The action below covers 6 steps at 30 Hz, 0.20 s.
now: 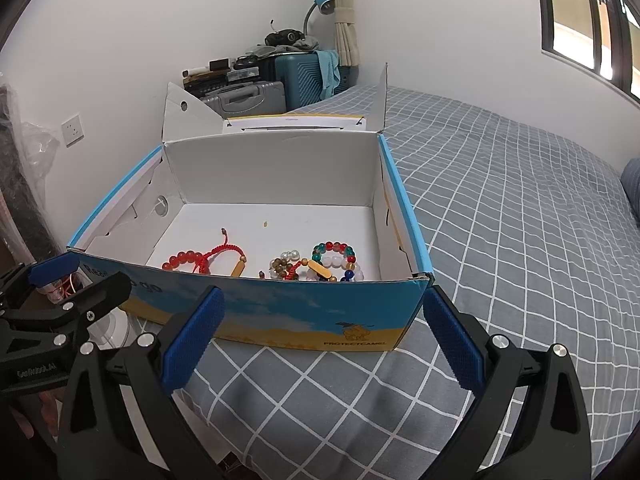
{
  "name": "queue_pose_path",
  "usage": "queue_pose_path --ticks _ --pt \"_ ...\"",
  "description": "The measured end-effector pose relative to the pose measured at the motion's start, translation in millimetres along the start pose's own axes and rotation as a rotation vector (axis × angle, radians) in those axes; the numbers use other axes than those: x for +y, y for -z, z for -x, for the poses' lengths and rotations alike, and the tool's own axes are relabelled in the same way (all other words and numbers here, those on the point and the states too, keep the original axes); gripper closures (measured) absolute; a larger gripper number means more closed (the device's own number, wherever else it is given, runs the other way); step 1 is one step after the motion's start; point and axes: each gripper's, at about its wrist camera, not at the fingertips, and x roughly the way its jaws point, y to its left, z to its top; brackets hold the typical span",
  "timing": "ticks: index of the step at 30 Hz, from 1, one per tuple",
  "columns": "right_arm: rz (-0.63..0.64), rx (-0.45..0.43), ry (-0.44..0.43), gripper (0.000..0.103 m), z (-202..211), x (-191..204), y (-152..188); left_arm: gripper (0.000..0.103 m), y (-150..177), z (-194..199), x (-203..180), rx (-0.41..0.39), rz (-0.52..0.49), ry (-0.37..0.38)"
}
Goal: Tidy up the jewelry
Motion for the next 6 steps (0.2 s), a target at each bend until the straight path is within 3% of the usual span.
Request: queue_pose_path --ticks 6 --pt "0.001 0.0 0.001 0.008 0.4 -0.4 0.2 0.006 1.3 -1.7 1.6 0.011 0.005 0.01"
